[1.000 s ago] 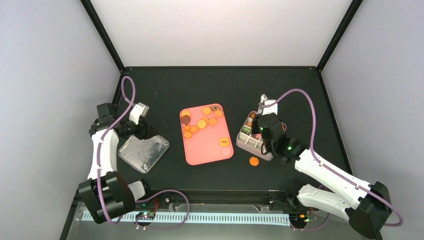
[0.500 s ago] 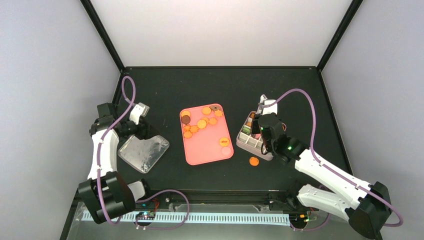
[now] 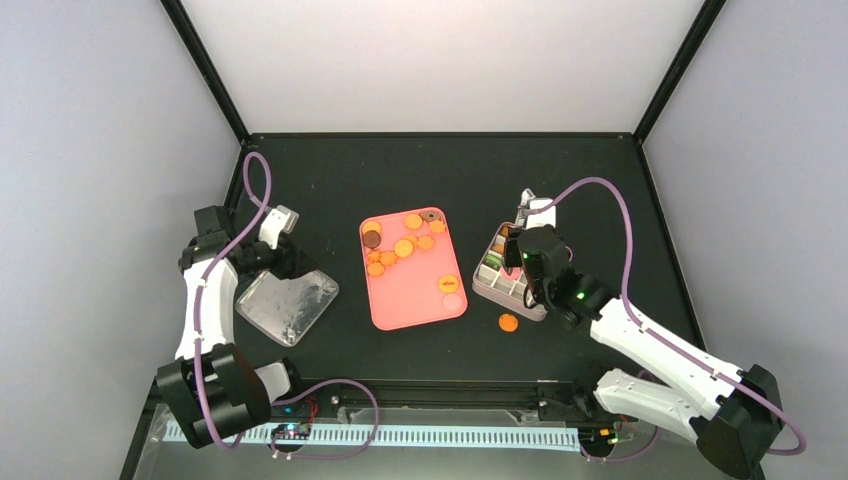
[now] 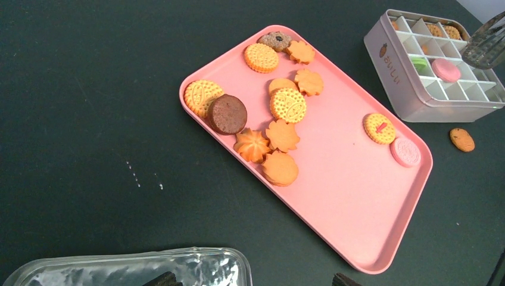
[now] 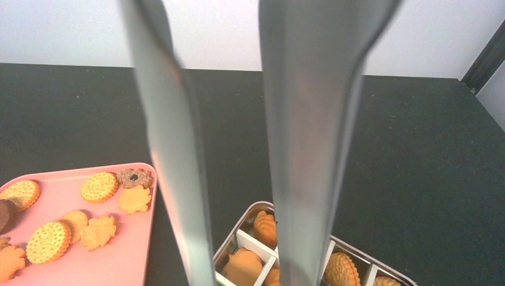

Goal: Pack the cookies
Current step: Place the fake cookies in the empty pocket of the box, then adjust the fake cookies in the empty pocket of the box.

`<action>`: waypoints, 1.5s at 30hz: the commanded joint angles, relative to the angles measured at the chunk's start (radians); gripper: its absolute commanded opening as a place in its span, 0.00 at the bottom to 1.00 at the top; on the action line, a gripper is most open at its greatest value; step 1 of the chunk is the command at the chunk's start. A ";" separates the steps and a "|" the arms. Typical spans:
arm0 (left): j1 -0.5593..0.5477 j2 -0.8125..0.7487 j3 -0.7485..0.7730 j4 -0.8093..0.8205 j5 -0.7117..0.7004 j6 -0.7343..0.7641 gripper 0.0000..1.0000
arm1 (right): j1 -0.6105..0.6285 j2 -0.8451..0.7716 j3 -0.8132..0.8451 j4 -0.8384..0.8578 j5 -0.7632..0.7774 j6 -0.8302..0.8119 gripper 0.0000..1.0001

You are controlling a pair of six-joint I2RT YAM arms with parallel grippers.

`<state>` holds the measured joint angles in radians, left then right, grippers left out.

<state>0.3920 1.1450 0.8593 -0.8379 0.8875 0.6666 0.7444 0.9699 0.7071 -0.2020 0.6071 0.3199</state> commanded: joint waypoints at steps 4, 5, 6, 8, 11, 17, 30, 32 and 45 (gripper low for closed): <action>-0.004 -0.022 0.011 -0.001 0.028 0.021 0.68 | -0.008 -0.019 -0.001 0.047 0.010 -0.005 0.42; -0.004 -0.022 0.011 -0.001 0.028 0.021 0.68 | -0.007 -0.018 0.000 0.046 0.009 -0.005 0.42; -0.003 -0.022 0.011 -0.001 0.027 0.022 0.68 | -0.007 -0.017 0.001 0.047 0.011 -0.007 0.41; -0.003 -0.021 0.012 -0.003 0.027 0.022 0.68 | -0.007 -0.012 0.003 0.046 0.008 -0.013 0.40; -0.003 -0.022 0.011 -0.003 0.027 0.023 0.68 | -0.007 -0.012 -0.002 0.051 -0.036 -0.018 0.38; -0.003 -0.019 0.011 -0.004 0.027 0.024 0.68 | -0.008 0.014 -0.033 0.075 -0.103 -0.007 0.38; -0.004 -0.025 0.016 -0.008 0.019 0.025 0.68 | -0.008 0.102 0.003 0.106 -0.009 -0.060 0.35; -0.003 -0.025 0.016 -0.007 0.021 0.023 0.68 | -0.007 0.104 0.006 0.109 0.002 -0.072 0.34; -0.004 -0.022 0.032 -0.027 0.033 0.022 0.68 | -0.018 0.130 0.011 0.115 -0.024 -0.069 0.34</action>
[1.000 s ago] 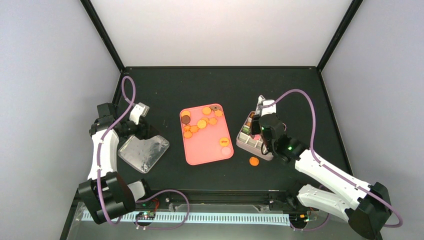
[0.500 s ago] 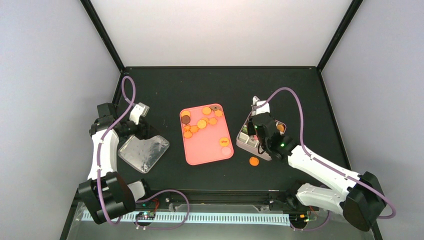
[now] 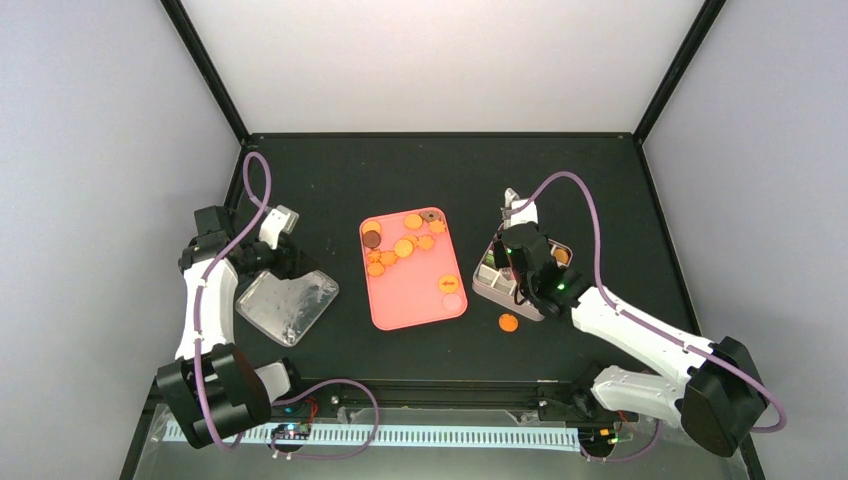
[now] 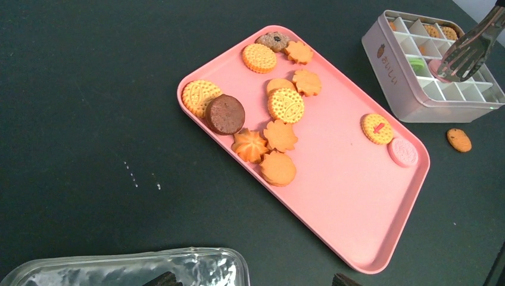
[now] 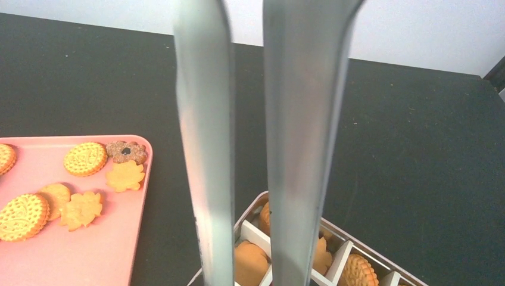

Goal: Pack the cookies
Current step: Adjust the fake cookies in the empty pocket of the box.

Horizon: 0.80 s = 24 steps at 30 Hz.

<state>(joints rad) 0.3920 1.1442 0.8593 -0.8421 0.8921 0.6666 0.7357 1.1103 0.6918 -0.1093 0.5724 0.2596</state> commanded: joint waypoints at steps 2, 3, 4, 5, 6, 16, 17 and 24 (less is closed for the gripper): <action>-0.003 -0.021 0.033 -0.025 0.031 0.024 0.68 | -0.010 -0.019 0.030 0.024 -0.006 -0.018 0.35; -0.004 -0.022 0.033 -0.025 0.032 0.024 0.68 | -0.010 -0.017 0.032 0.021 -0.017 -0.023 0.35; -0.003 -0.022 0.032 -0.025 0.034 0.024 0.68 | -0.011 -0.013 0.035 0.015 -0.027 -0.026 0.36; -0.003 -0.021 0.032 -0.027 0.038 0.023 0.68 | -0.011 -0.007 0.041 0.008 -0.034 -0.026 0.37; -0.003 -0.021 0.033 -0.028 0.042 0.024 0.68 | -0.010 0.000 0.044 0.001 -0.039 -0.027 0.38; -0.002 -0.023 0.037 -0.051 0.064 0.047 0.68 | -0.010 0.011 0.045 0.006 -0.053 -0.025 0.39; -0.003 -0.023 0.036 -0.052 0.064 0.046 0.68 | -0.010 0.020 0.047 0.005 -0.051 -0.026 0.39; -0.003 -0.023 0.030 -0.054 0.061 0.052 0.68 | -0.010 0.060 0.035 0.008 -0.012 -0.020 0.38</action>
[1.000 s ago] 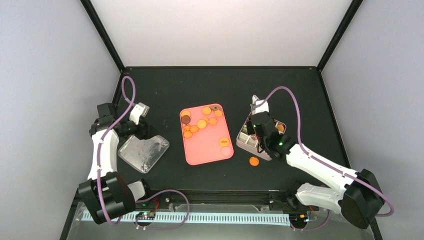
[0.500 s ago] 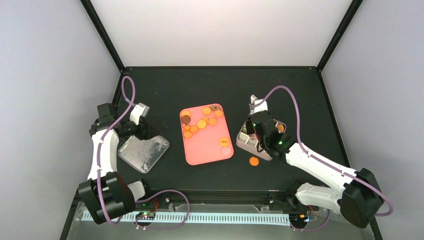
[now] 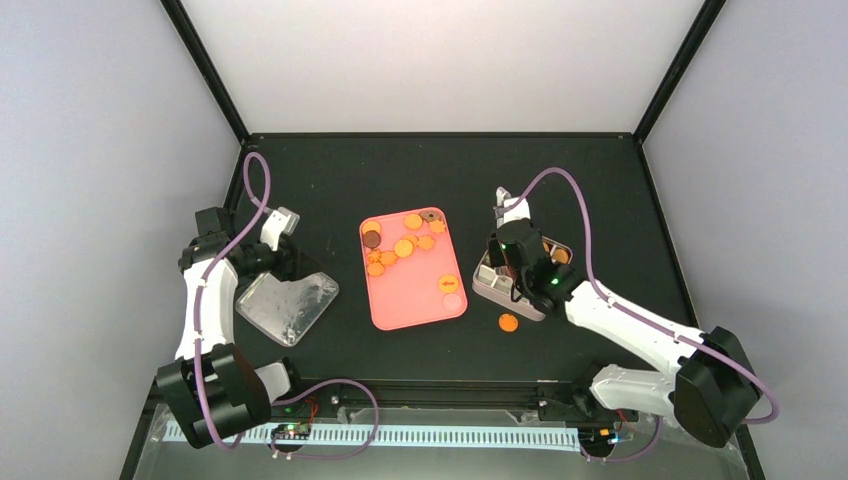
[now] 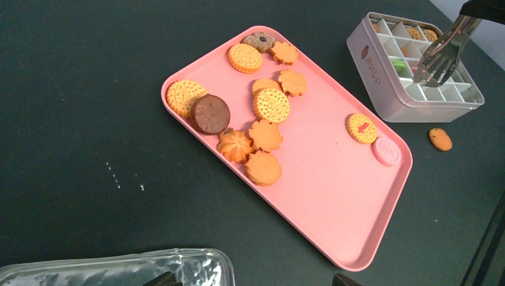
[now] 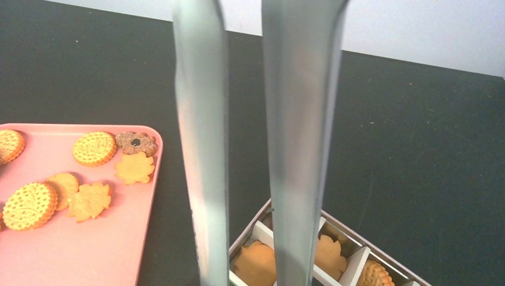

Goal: Pack the cookies
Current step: Adjust the fake cookies in the empty pocket of the box.

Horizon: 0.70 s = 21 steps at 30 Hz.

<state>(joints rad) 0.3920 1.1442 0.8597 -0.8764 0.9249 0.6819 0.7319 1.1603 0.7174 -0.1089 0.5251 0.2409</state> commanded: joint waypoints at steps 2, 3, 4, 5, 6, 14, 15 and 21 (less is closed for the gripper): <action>-0.004 -0.022 0.029 -0.018 0.025 0.038 0.68 | -0.007 0.008 0.004 0.017 0.052 -0.007 0.37; -0.004 -0.022 0.030 -0.019 0.026 0.038 0.68 | -0.006 0.005 0.002 0.024 0.056 -0.009 0.37; -0.004 -0.021 0.030 -0.019 0.026 0.038 0.68 | -0.006 0.002 0.003 0.026 0.059 -0.009 0.36; -0.004 -0.021 0.030 -0.019 0.026 0.036 0.68 | -0.007 -0.002 0.004 0.029 0.063 -0.009 0.35; -0.003 -0.020 0.030 -0.018 0.025 0.035 0.68 | -0.008 -0.011 0.005 0.031 0.067 -0.008 0.33; -0.003 -0.020 0.023 -0.017 0.022 0.034 0.68 | -0.006 -0.087 0.057 0.016 0.077 -0.030 0.33; -0.003 -0.018 0.024 -0.016 0.022 0.032 0.68 | -0.007 -0.102 0.065 0.019 0.069 -0.033 0.34; -0.003 -0.016 0.031 -0.022 0.015 0.025 0.68 | -0.004 -0.101 0.123 0.060 -0.054 -0.028 0.35</action>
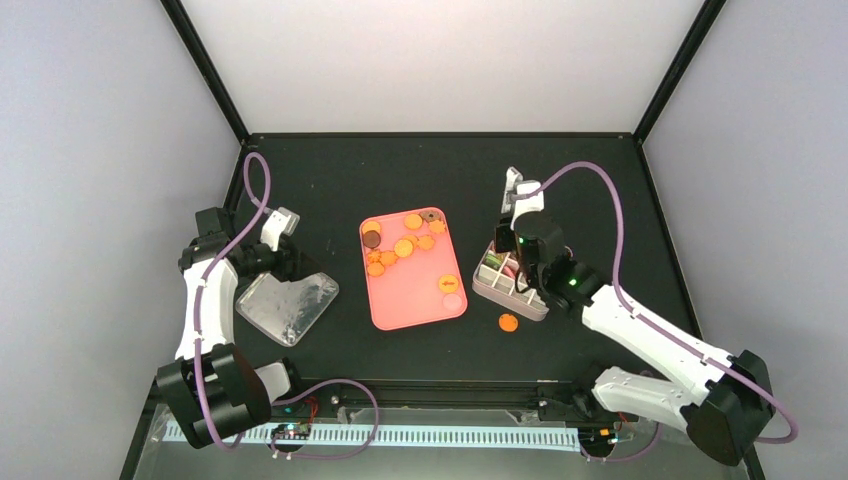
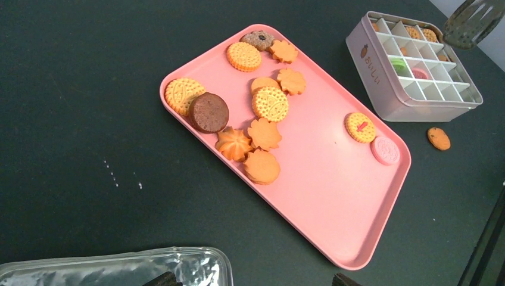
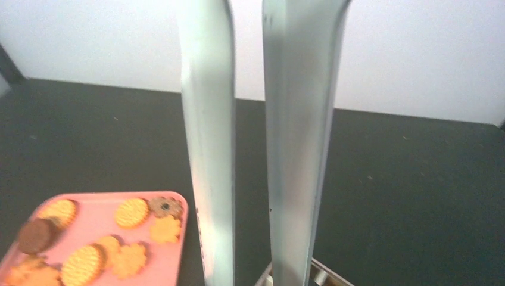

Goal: Pack the cookies
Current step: Adjust the fake cookies in the empty pocket of the box, then pick up the fake cookies from the plate.

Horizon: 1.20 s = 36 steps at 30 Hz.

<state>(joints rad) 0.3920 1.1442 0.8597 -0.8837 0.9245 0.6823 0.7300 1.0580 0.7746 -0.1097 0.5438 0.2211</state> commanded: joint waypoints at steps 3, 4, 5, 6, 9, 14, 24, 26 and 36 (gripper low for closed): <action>-0.003 -0.011 0.045 -0.028 -0.007 0.015 0.68 | 0.007 0.059 0.108 0.103 -0.134 0.009 0.35; -0.004 -0.007 0.053 -0.037 -0.017 0.014 0.68 | 0.014 0.087 0.125 0.117 -0.153 0.012 0.35; -0.002 0.000 0.062 -0.049 -0.025 0.014 0.68 | 0.023 0.120 0.146 0.129 -0.167 0.014 0.35; -0.001 0.004 0.068 -0.059 -0.035 0.014 0.69 | 0.034 0.153 0.164 0.145 -0.172 0.015 0.35; -0.001 0.008 0.077 -0.084 -0.062 0.021 0.69 | 0.068 0.262 0.224 0.174 -0.184 0.014 0.36; 0.001 -0.019 0.066 -0.092 -0.096 0.046 0.71 | 0.095 0.403 0.293 0.188 -0.204 0.024 0.37; 0.001 -0.024 0.047 -0.079 -0.060 0.058 0.71 | 0.154 0.434 0.179 0.203 -0.184 0.069 0.39; 0.001 -0.026 0.051 -0.082 -0.052 0.058 0.72 | 0.161 0.431 0.159 0.207 -0.183 0.081 0.39; 0.001 -0.031 0.044 -0.089 -0.051 0.074 0.72 | 0.239 0.348 0.066 0.168 -0.123 0.128 0.40</action>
<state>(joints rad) 0.3920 1.1255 0.8997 -0.9535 0.8425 0.7265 0.9401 1.4670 0.8623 0.0418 0.3649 0.3115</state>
